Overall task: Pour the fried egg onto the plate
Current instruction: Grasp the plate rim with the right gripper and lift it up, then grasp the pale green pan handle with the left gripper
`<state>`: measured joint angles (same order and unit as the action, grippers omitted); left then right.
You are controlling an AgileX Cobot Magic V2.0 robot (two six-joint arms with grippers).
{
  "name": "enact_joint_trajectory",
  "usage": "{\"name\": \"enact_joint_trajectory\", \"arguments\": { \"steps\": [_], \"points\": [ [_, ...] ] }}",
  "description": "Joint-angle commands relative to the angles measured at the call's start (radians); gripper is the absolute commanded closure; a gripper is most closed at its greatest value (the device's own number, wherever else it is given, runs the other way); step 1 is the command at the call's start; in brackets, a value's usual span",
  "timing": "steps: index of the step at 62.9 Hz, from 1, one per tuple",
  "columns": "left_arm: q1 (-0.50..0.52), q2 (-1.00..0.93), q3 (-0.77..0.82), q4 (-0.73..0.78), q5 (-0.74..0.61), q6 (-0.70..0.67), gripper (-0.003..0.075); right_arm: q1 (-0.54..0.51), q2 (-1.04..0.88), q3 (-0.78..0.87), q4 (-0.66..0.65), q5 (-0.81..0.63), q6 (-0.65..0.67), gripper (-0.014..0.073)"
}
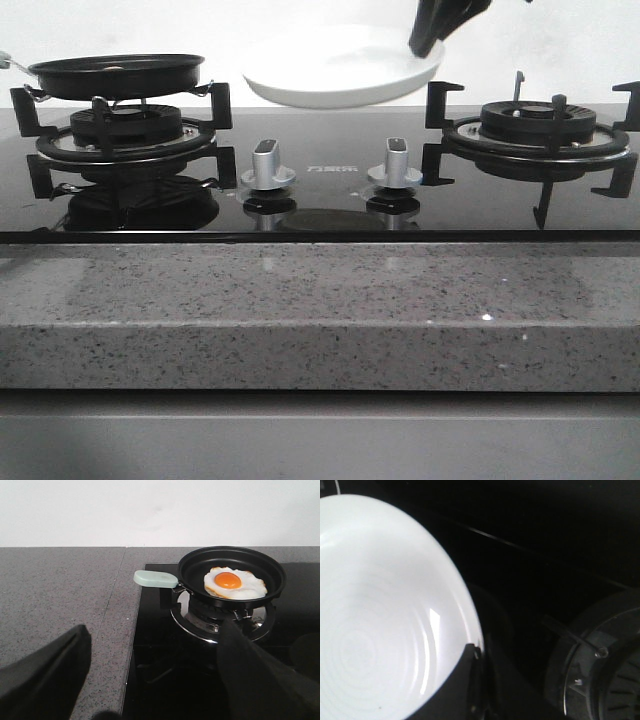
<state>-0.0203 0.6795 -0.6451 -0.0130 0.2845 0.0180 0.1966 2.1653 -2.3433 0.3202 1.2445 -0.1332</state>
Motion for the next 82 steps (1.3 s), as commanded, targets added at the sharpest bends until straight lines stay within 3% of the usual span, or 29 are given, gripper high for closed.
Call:
{"name": "enact_joint_trajectory", "arguments": {
  "steps": [1,8,16,33,45,60,71,82],
  "points": [
    [0.001,0.002,-0.03,-0.009,-0.078,-0.005,0.0209,-0.004,-0.091,-0.036,0.062,0.097,0.003,0.07],
    [0.001,0.002,-0.025,-0.009,-0.078,-0.005,0.0209,-0.004,-0.124,-0.007,0.09,0.098,0.004,0.07],
    [0.001,0.002,-0.025,-0.009,-0.077,-0.005,0.0209,0.013,-0.196,0.139,0.099,0.088,-0.016,0.07],
    [0.001,0.002,-0.025,-0.009,-0.077,-0.005,0.0209,0.088,-0.422,0.606,0.102,-0.166,-0.063,0.07],
    [0.001,0.002,-0.025,-0.011,-0.078,-0.005,0.0209,0.096,-0.495,0.763,0.103,-0.285,-0.07,0.07],
    [0.02,0.046,-0.087,-0.347,-0.082,-0.026,0.0205,0.096,-0.498,0.764,0.104,-0.279,-0.069,0.07],
    [0.156,0.168,-0.196,-0.542,-0.065,-0.046,0.0205,0.096,-0.498,0.764,0.104,-0.279,-0.069,0.07],
    [0.33,0.355,-0.307,-0.782,0.086,-0.044,0.0205,0.096,-0.498,0.764,0.104,-0.279,-0.069,0.07]
  ]
}}
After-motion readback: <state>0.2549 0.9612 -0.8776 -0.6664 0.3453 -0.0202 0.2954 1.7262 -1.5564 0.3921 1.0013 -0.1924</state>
